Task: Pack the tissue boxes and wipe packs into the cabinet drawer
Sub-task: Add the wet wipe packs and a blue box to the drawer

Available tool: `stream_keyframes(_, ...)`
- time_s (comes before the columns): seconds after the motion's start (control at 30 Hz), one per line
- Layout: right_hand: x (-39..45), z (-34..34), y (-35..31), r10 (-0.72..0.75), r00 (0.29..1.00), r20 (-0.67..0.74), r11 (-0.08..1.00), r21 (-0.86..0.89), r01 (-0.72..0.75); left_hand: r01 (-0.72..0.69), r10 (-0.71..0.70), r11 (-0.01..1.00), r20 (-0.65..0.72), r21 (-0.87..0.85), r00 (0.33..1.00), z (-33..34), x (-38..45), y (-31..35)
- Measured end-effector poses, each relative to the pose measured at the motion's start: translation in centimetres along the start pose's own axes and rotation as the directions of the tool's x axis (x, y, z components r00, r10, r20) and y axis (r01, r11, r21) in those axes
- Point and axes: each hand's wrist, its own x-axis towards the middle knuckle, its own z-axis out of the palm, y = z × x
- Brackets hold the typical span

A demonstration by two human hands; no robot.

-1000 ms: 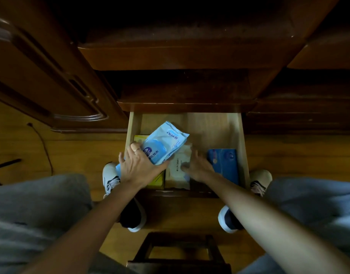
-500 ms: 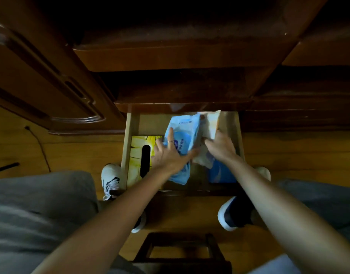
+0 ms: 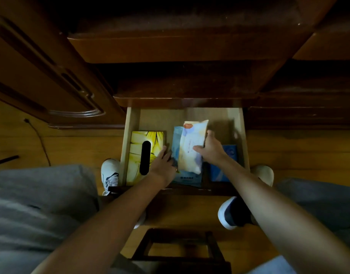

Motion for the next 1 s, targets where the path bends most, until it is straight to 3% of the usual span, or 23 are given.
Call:
stream_keyframes(0.07, 0.4, 2.2, -0.5, 0.059, 0.995, 0.075, 0.997, -0.059, -0.055, -0.017, 0.016, 0.996, 0.014, 0.087, 1.0, 0.3, -0.3, 0.0)
stream_keyframes(0.2, 0.6, 6.0, -1.1, 0.146, 0.989, 0.032, 0.984, -0.111, -0.141, -0.049, 0.055, 0.997, -0.111, 0.06, 0.992, 0.5, -1.1, -1.0)
stream_keyframes(0.27, 0.9, 6.7, -1.5, 0.17, 0.984, 0.059, 0.977, -0.137, -0.161, -0.016, -0.012, 0.995, -0.281, -0.099, 0.959, 1.0, -1.9, -2.0)
stream_keyframes(0.37, 0.9, 7.4, -2.2, 0.221, 0.974, 0.051, 0.973, -0.076, -0.217, 0.09, -0.294, 0.897, -0.433, -0.433, 0.852, 2.0, -2.7, -3.2)
stream_keyframes(0.47, 0.0, 8.2, -2.8, 0.24, 0.967, 0.09, 0.968, -0.097, -0.231, 0.18, -0.439, 0.797, -0.348, -0.576, 0.829, 3.6, -3.1, -3.9)
stream_keyframes(0.67, -4.1, 10.0, -2.5, 0.191, 0.974, 0.118, 0.907, -0.4, -0.13, 0.184, -0.431, 0.773, -0.289, -0.606, 0.855, 4.5, -3.2, -3.4)
stream_keyframes(0.8, -4.4, 9.0, -2.3, 0.175, 0.979, 0.102, 0.898, -0.425, -0.116, 0.184, -0.452, 0.749, -0.288, -0.636, 0.844, 4.0, -3.2, -3.5)
stream_keyframes(0.9, -3.3, 6.8, -2.4, 0.032, 0.999, 0.012, 0.892, -0.452, -0.023, 0.173, -0.445, 0.746, -0.288, -0.643, 0.848, 3.9, -3.4, -3.5)
stream_keyframes(1.0, -2.8, 6.3, -1.7, -0.153, 0.974, 0.165, 0.828, -0.516, 0.217, 0.173, -0.443, 0.746, -0.284, -0.644, 0.85, 3.6, -3.2, -3.7)
